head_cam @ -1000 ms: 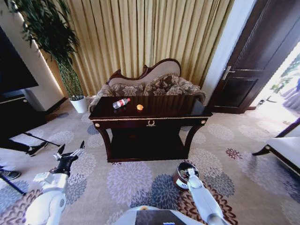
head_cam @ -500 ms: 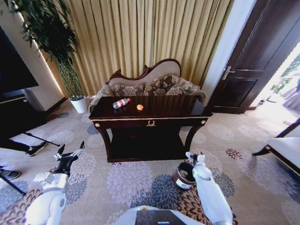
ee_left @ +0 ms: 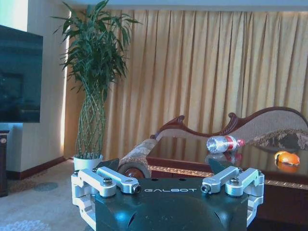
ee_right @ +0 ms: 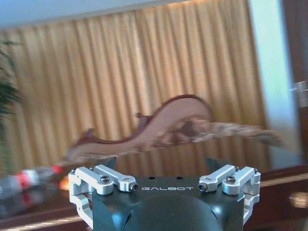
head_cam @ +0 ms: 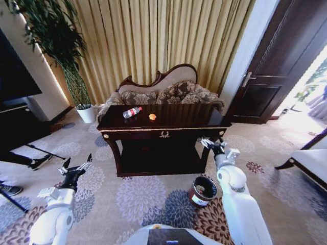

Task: Move to the front of the table and place the trash on the table into the trash bin.

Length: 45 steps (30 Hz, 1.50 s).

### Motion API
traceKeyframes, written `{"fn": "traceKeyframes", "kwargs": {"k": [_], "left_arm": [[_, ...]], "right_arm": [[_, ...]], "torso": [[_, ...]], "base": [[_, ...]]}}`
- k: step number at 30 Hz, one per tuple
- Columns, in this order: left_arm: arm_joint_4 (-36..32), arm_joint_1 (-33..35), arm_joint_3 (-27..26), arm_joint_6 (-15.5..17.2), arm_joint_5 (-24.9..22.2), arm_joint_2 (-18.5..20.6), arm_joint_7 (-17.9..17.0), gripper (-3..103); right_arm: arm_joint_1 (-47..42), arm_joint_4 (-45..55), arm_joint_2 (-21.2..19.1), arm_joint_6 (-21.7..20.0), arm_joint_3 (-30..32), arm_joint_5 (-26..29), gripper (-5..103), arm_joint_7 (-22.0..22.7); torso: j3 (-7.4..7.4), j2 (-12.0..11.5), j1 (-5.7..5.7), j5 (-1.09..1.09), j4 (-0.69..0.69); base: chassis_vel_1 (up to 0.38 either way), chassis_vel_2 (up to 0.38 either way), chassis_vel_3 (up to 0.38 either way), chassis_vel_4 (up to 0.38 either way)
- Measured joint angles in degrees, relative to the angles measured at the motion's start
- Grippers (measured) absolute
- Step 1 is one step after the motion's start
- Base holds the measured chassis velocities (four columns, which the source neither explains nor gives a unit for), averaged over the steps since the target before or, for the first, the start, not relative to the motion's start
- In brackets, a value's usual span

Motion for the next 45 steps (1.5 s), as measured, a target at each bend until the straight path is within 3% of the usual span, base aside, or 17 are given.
{"fn": "traceKeyframes", "kwargs": {"k": [3,10,16,21,45], "left_arm": [[-1.51,-0.12,0.19,0.27,-0.23,0.00,-0.85,100],[-4.43,-1.39,0.39,3.04,-2.89,1.67,-3.74,100],[-8.31,-2.17,-1.66,11.07,-8.41,5.43,-8.04,100],[-7.54,-2.37,-3.01,13.22,-9.24,7.11,-8.89,100],[-7.16,-1.19,-3.02,11.37,-7.31,6.40,-7.12,100]], "right_arm": [[-0.87,1.82,0.15,-1.12,-2.58,2.18,100,0.04],[-1.12,0.29,1.83,0.88,-5.35,0.47,100,-0.05],[-0.12,-0.09,1.24,1.66,-4.26,-0.19,100,-0.02],[-0.10,-0.13,0.49,1.81,-3.53,-0.17,100,0.01],[-1.09,0.26,0.96,3.79,-4.45,-3.08,100,-1.37]], "torso": [[0.00,0.00,0.00,0.01,-0.01],[0.00,0.00,0.00,0.01,-0.02],[0.00,0.00,0.00,0.02,-0.02],[0.00,0.00,0.00,0.01,-0.02],[0.00,0.00,0.00,0.01,-0.02]], "base": [[0.000,0.000,0.000,0.000],[0.000,0.000,0.000,0.000],[0.000,0.000,0.000,0.000],[0.000,0.000,0.000,0.000],[-0.002,0.011,0.001,-0.013]]}}
